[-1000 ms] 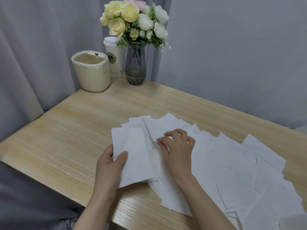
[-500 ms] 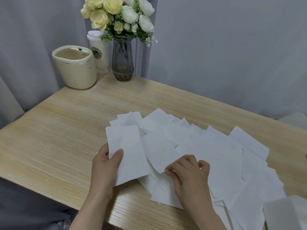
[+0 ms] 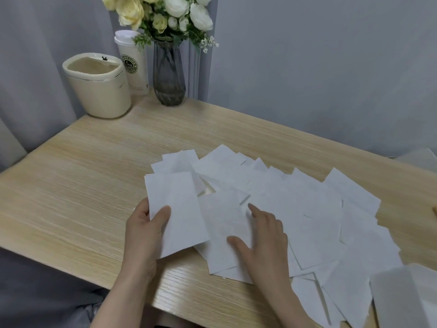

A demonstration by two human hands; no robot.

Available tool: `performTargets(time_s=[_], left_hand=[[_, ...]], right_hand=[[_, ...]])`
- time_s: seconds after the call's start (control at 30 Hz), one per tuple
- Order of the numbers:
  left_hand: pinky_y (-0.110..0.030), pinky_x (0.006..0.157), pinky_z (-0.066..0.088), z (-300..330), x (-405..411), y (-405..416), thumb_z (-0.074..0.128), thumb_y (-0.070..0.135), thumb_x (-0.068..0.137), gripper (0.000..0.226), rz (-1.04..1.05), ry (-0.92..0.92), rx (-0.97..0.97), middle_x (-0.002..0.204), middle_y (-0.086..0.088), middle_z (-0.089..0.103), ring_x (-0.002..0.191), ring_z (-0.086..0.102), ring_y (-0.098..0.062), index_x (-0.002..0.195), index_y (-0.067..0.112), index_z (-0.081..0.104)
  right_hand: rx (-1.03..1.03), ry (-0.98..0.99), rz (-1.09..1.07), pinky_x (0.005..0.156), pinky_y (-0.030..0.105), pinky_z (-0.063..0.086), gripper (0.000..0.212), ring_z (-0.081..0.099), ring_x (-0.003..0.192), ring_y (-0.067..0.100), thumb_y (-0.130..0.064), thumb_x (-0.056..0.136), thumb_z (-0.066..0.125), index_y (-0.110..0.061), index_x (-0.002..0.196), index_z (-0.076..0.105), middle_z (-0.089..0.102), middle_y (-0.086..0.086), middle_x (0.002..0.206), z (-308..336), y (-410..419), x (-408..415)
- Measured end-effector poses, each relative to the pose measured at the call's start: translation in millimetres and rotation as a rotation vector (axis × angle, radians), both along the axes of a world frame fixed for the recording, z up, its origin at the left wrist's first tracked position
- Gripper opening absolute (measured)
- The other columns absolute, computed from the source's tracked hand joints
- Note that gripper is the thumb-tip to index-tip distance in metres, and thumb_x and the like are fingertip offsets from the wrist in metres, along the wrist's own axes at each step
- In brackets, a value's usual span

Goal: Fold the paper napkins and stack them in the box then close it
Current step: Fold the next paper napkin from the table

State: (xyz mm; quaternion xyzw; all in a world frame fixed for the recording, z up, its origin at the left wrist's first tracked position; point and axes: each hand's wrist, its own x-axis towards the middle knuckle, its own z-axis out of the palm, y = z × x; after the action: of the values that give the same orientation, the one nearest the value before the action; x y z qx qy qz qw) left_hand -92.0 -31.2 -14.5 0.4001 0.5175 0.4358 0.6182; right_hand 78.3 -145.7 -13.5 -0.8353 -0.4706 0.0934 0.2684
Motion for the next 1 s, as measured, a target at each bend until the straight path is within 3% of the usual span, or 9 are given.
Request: performTargets(time_s=[0.17, 0.37, 0.43, 0.6, 0.73, 0.9, 1.0], left_hand=[[-0.036, 0.070, 0.054, 1.3, 0.6, -1.8, 0.060, 0.004, 0.092, 0.028, -0.008, -0.006, -0.010, 0.091, 0.007, 0.076, 0.080, 0.071, -0.017, 0.101, 0.029, 0.067], [-0.035, 0.068, 0.053, 2.4, 1.6, -3.1, 0.060, 0.005, 0.092, 0.027, -0.015, -0.010, -0.022, 0.094, 0.005, 0.076, 0.082, 0.071, -0.018, 0.107, 0.027, 0.067], [-0.034, 0.067, 0.053, 2.6, 1.7, -3.6, 0.060, 0.004, 0.092, 0.027, -0.018, -0.011, -0.025, 0.096, 0.003, 0.075, 0.081, 0.071, -0.018, 0.111, 0.023, 0.066], [-0.031, 0.064, 0.052, 1.4, 5.9, -7.2, 0.059, 0.004, 0.093, 0.027, -0.047, -0.018, -0.019, 0.089, 0.010, 0.076, 0.074, 0.072, -0.010, 0.105, 0.026, 0.066], [-0.028, 0.064, 0.052, 0.0, 14.4, -13.3, 0.058, 0.006, 0.094, 0.026, -0.089, -0.013, -0.030, 0.091, 0.009, 0.076, 0.077, 0.072, -0.010, 0.098, 0.030, 0.068], [-0.032, 0.069, 0.052, -1.6, 25.0, -19.4, 0.050, 0.015, 0.099, 0.029, -0.119, -0.009, -0.054, 0.093, 0.005, 0.076, 0.083, 0.072, -0.012, 0.090, 0.031, 0.072], [-0.035, 0.076, 0.053, -1.7, 33.5, -24.5, 0.047, 0.018, 0.101, 0.029, -0.129, -0.037, -0.074, 0.095, 0.004, 0.076, 0.088, 0.071, -0.015, 0.090, 0.028, 0.073]], right_hand=[[0.090, 0.217, -0.103, 0.093, 0.032, 0.036, 0.068, 0.039, 0.098, 0.003, -0.029, 0.075, 0.076, -0.030, 0.134, 0.042, 0.051, -0.018, 0.103, -4.1, 10.3, 2.1], [0.112, 0.295, -0.098, 0.091, 0.030, 0.037, 0.058, 0.041, 0.094, -0.002, -0.024, 0.077, 0.074, -0.036, 0.127, 0.048, 0.053, -0.019, 0.096, -1.7, 16.6, -1.3], [0.096, 0.324, -0.107, 0.088, 0.029, 0.039, 0.048, 0.045, 0.091, -0.001, -0.023, 0.078, 0.071, -0.038, 0.120, 0.052, 0.056, -0.015, 0.089, -1.3, 16.9, -1.7], [0.073, 0.387, -0.180, 0.070, 0.031, 0.048, 0.004, 0.059, 0.075, 0.008, -0.027, 0.083, 0.065, -0.030, 0.082, 0.068, 0.065, -0.012, 0.073, 1.0, 10.7, 6.8], [0.142, 0.427, -0.263, 0.066, 0.031, 0.048, 0.012, 0.063, 0.071, 0.007, -0.025, 0.087, 0.063, -0.026, 0.077, 0.070, 0.069, -0.013, 0.070, 10.4, 2.9, 23.2], [0.366, 0.571, -0.320, 0.055, 0.009, 0.045, 0.021, 0.063, 0.061, -0.005, -0.014, 0.091, 0.061, -0.023, 0.075, 0.071, 0.070, -0.015, 0.068, 32.3, -6.0, 41.4], [0.447, 0.736, -0.350, 0.061, 0.016, 0.048, 0.018, 0.066, 0.063, -0.002, -0.013, 0.092, 0.060, -0.022, 0.081, 0.071, 0.073, -0.012, 0.070, 44.4, -6.8, 45.2]])
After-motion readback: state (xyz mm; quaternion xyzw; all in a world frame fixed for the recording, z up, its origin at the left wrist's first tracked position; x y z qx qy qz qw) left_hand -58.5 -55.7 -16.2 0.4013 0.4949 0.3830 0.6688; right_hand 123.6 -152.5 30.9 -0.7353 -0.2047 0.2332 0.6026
